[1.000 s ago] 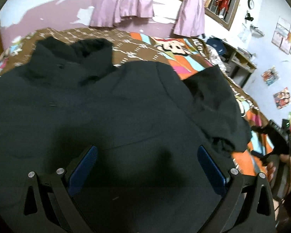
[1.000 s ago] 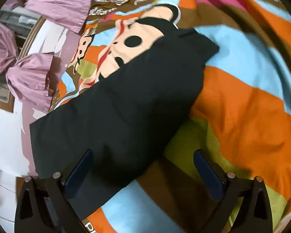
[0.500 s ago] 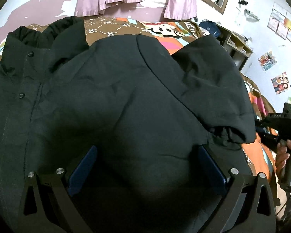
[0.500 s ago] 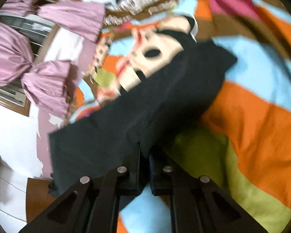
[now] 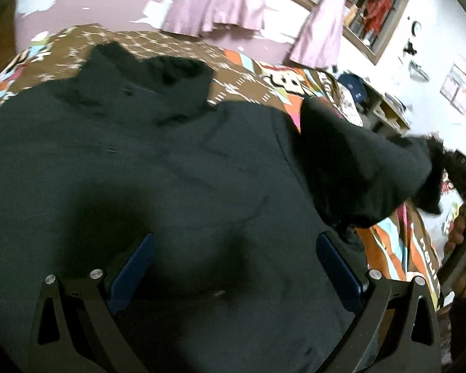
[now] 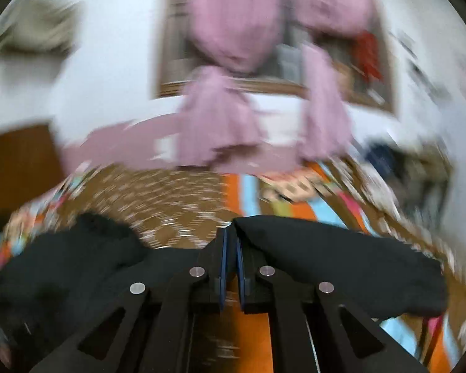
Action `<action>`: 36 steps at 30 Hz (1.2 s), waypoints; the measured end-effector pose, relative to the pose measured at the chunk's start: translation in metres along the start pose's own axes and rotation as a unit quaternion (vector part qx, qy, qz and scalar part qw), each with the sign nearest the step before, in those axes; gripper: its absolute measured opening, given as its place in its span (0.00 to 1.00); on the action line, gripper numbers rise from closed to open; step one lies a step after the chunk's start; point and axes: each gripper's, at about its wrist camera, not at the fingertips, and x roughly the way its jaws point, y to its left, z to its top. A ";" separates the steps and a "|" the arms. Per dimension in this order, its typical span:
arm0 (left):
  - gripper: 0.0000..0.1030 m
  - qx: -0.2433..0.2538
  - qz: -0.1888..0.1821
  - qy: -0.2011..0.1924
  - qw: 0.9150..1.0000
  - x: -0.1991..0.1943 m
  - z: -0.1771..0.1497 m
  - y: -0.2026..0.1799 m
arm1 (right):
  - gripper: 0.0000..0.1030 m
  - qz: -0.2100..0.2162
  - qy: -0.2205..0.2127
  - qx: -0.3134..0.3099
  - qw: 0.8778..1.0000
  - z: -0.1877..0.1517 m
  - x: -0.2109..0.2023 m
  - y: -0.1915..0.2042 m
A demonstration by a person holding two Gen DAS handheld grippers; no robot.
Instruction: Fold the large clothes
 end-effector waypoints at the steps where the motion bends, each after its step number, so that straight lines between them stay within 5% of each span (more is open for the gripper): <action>1: 0.98 -0.004 0.002 -0.003 1.000 -0.013 0.001 0.008 | 0.05 0.014 -0.004 -0.036 0.999 -0.001 -0.001 0.025; 5: 0.98 -0.037 0.014 -0.027 0.999 -0.064 0.002 0.043 | 0.05 0.098 -0.002 -0.186 0.978 -0.025 0.000 0.129; 11: 0.98 -0.102 0.041 -0.070 0.991 -0.156 -0.017 0.114 | 0.05 0.208 0.073 -0.365 0.904 -0.108 0.005 0.242; 14: 0.98 -0.141 0.048 -0.088 0.985 -0.194 -0.028 0.149 | 0.16 0.229 0.120 -0.393 0.883 -0.139 0.014 0.259; 16: 0.98 -0.165 0.043 -0.089 0.981 -0.207 -0.033 0.166 | 0.47 0.238 0.140 -0.375 0.885 -0.148 0.017 0.257; 21: 0.98 -0.182 0.041 -0.083 0.979 -0.209 -0.042 0.179 | 0.61 0.250 0.148 -0.293 0.911 -0.144 0.021 0.228; 25: 0.98 -0.195 0.044 -0.076 0.977 -0.192 -0.051 0.180 | 0.80 0.228 0.135 -0.192 0.945 -0.113 0.035 0.200; 30: 0.98 -0.185 0.089 -0.074 0.976 -0.169 -0.042 0.178 | 0.80 0.159 0.148 -0.092 0.972 -0.087 0.078 0.168; 36: 0.98 -0.143 0.201 -0.025 0.969 -0.135 -0.043 0.169 | 0.82 0.111 0.211 -0.090 0.967 -0.104 0.127 0.166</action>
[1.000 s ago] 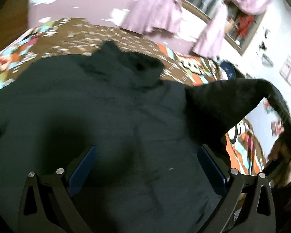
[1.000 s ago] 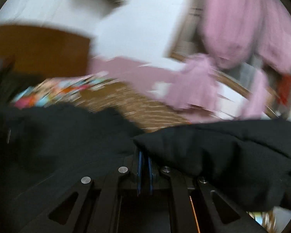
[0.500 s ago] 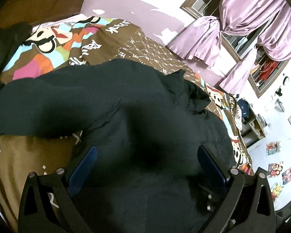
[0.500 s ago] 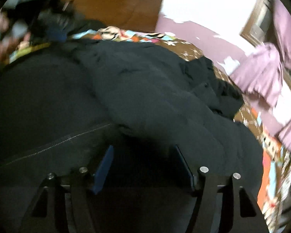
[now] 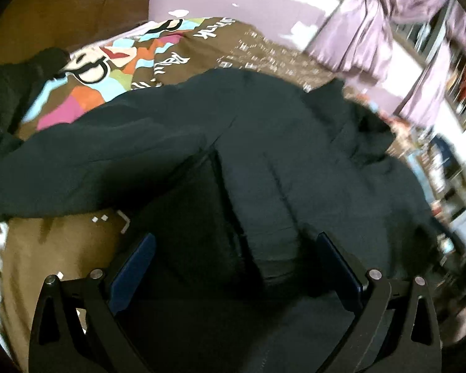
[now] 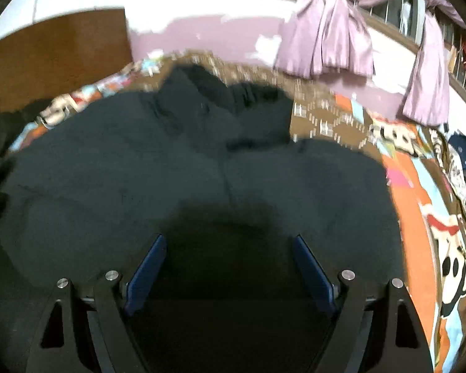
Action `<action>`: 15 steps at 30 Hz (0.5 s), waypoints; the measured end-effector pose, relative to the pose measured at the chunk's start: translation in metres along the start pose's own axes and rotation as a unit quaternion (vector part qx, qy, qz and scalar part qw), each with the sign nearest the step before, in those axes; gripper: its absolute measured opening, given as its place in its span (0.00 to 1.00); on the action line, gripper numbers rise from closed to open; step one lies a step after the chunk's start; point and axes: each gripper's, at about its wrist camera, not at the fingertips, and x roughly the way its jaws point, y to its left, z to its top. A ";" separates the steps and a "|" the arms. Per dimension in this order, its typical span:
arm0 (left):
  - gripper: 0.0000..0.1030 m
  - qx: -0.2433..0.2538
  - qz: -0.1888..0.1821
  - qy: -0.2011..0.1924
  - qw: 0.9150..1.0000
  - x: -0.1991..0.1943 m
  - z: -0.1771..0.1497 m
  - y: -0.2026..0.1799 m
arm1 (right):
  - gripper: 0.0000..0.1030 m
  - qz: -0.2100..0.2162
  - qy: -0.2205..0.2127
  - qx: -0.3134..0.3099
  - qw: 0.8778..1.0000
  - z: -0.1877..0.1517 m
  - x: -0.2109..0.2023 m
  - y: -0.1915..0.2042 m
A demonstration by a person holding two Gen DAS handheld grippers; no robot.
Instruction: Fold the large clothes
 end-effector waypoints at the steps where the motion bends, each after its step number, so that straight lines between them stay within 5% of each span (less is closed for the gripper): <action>1: 0.98 0.009 0.017 0.004 1.000 0.005 -0.003 -0.002 | 0.86 -0.007 0.017 -0.005 1.000 -0.001 0.012 0.002; 8: 0.99 0.056 0.079 0.013 0.995 0.031 -0.018 -0.009 | 0.91 -0.025 0.034 -0.022 0.999 -0.023 0.027 0.008; 15: 0.99 0.046 0.051 -0.024 0.997 0.026 -0.027 -0.001 | 0.96 -0.056 0.014 -0.032 0.998 -0.033 0.021 0.015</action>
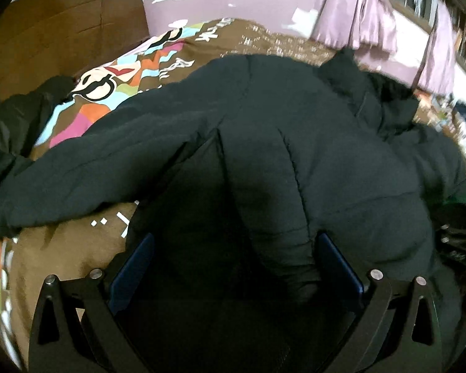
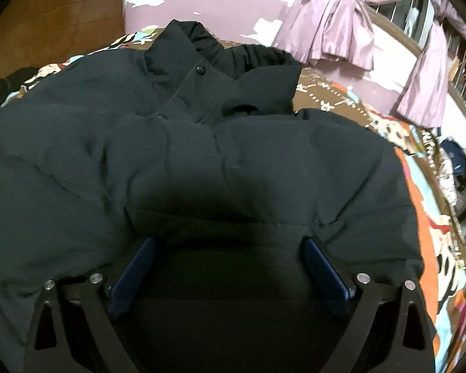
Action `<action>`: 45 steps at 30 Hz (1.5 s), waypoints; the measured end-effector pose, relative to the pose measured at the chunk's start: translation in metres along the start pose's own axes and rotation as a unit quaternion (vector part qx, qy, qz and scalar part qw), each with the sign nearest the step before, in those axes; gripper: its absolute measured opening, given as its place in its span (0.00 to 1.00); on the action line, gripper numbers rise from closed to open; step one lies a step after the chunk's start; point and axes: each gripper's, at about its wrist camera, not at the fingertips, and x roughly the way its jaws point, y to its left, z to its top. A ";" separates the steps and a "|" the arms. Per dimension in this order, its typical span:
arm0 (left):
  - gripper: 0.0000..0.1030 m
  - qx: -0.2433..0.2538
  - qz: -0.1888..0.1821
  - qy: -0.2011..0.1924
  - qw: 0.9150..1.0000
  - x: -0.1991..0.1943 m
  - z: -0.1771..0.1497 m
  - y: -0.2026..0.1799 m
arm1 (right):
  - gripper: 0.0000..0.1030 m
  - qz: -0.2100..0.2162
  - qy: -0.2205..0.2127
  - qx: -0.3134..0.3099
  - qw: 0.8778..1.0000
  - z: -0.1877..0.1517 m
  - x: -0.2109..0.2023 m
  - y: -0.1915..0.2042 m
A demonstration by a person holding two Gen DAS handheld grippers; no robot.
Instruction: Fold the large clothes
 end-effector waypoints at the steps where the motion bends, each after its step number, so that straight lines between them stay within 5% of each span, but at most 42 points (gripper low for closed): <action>1: 0.99 -0.023 -0.021 -0.020 0.999 -0.011 -0.003 0.009 | 0.98 -0.008 -0.003 -0.003 1.000 -0.001 -0.001 0.002; 5: 0.99 -0.103 -0.062 -0.069 0.990 -0.053 -0.010 0.041 | 0.98 -0.020 -0.004 -0.004 1.000 0.000 -0.003 0.004; 10: 0.99 -0.184 -0.053 -0.076 0.978 -0.093 -0.030 0.113 | 0.99 0.001 -0.009 0.028 1.000 0.014 -0.019 0.003; 14: 0.99 -0.243 0.001 -0.081 0.967 -0.111 -0.045 0.181 | 0.99 0.013 -0.070 0.005 0.997 0.040 -0.049 0.037; 17: 0.99 -0.281 0.064 -0.093 0.953 -0.124 -0.052 0.232 | 1.00 0.082 -0.101 -0.011 0.991 0.063 -0.063 0.079; 24: 0.99 -0.308 0.163 -0.128 0.928 -0.141 -0.039 0.315 | 1.00 0.177 -0.113 -0.068 0.975 0.088 -0.046 0.167; 30: 0.97 -0.316 0.182 -0.130 0.922 -0.133 -0.020 0.340 | 1.00 0.182 -0.090 -0.083 0.976 0.077 -0.010 0.188; 34: 0.95 -0.282 0.191 -0.123 0.932 -0.122 -0.013 0.336 | 1.00 0.191 -0.085 -0.076 0.975 0.076 -0.003 0.189; 37: 0.65 -0.264 0.207 -0.105 0.936 -0.108 -0.007 0.336 | 1.00 0.190 -0.088 -0.075 0.975 0.073 -0.004 0.188; 39: 0.36 -0.261 0.218 -0.081 0.937 -0.096 -0.002 0.338 | 1.00 0.190 -0.089 -0.075 0.975 0.073 -0.003 0.189; 41: 0.21 -0.259 0.217 -0.076 0.938 -0.093 0.000 0.338 | 1.00 0.190 -0.090 -0.074 0.975 0.071 -0.005 0.189; 45: 0.08 -0.224 0.218 -0.086 0.946 -0.098 0.005 0.324 | 1.00 0.190 -0.092 -0.074 0.975 0.070 -0.005 0.190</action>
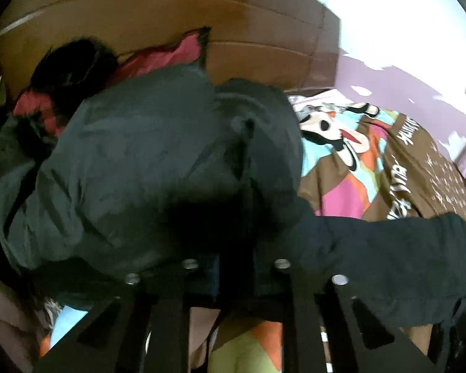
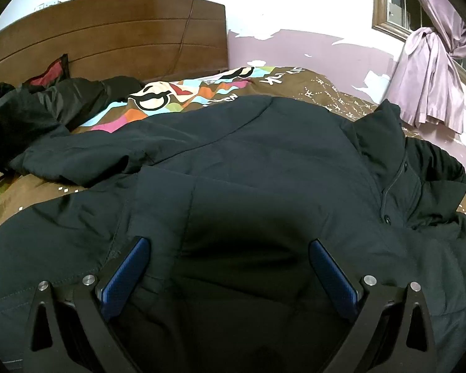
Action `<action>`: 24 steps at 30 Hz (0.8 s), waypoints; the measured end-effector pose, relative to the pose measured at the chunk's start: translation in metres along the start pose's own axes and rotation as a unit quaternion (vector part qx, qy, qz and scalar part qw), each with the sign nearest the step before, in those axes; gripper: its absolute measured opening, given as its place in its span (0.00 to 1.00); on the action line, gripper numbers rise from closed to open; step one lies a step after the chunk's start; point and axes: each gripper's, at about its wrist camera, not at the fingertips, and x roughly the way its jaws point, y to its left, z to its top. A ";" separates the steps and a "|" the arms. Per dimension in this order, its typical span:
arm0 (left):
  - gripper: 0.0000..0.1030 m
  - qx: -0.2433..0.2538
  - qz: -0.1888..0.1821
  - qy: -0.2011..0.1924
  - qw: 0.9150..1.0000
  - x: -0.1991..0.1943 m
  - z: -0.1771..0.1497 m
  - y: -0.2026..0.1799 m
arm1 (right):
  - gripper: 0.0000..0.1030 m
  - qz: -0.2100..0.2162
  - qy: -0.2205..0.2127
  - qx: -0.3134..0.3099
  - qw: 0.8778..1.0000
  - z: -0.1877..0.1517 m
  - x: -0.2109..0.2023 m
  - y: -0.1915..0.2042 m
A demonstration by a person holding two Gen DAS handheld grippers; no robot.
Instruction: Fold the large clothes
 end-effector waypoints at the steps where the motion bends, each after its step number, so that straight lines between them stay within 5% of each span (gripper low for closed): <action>1: 0.07 0.027 -0.003 -0.008 1.000 -0.007 -0.002 -0.010 | 1.00 -0.001 -0.001 0.000 1.000 0.000 -0.001 0.001; 9: 0.05 0.129 -0.088 -0.107 0.982 -0.088 0.000 -0.072 | 1.00 0.029 -0.023 0.047 0.998 0.004 -0.022 -0.018; 17: 0.05 0.201 -0.238 -0.181 0.933 -0.176 -0.005 -0.161 | 1.00 0.065 -0.069 0.223 0.970 0.012 -0.079 -0.108; 24: 0.05 0.255 -0.354 -0.144 0.888 -0.194 -0.043 -0.254 | 1.00 0.122 -0.088 0.338 0.929 -0.006 -0.122 -0.181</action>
